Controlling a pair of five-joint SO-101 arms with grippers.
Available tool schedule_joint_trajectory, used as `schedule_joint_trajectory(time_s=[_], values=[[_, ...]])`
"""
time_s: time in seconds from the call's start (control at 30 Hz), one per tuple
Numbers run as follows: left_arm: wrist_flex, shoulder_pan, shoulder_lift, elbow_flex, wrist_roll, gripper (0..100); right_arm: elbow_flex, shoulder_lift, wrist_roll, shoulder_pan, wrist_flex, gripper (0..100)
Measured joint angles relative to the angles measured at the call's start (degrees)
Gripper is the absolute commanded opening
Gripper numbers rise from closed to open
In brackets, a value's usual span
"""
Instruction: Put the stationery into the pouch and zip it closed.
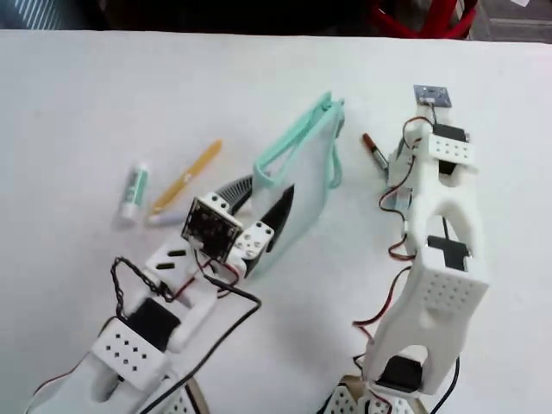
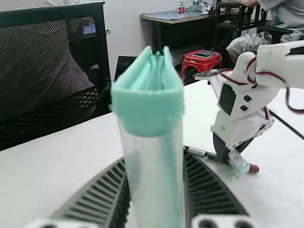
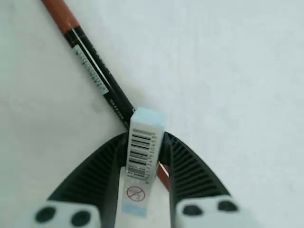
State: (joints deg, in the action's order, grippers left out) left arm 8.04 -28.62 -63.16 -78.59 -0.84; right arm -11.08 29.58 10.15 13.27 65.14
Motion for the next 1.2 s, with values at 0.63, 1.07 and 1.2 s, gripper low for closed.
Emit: schedule_joint_trajectory(time_s=[0.63,1.07,1.2], values=[[0.62,-2.02,1.23,-2.29,-0.18,17,0.00,-55.56,-0.09,-8.35,11.43,1.8],[0.70,-2.02,1.23,-2.29,-0.18,17,3.34,-65.67,-1.05,-38.24,5.71,1.8],[0.70,-2.02,1.23,-2.29,-0.18,17,7.21,-64.97,-4.66,-38.95,5.19,1.8]])
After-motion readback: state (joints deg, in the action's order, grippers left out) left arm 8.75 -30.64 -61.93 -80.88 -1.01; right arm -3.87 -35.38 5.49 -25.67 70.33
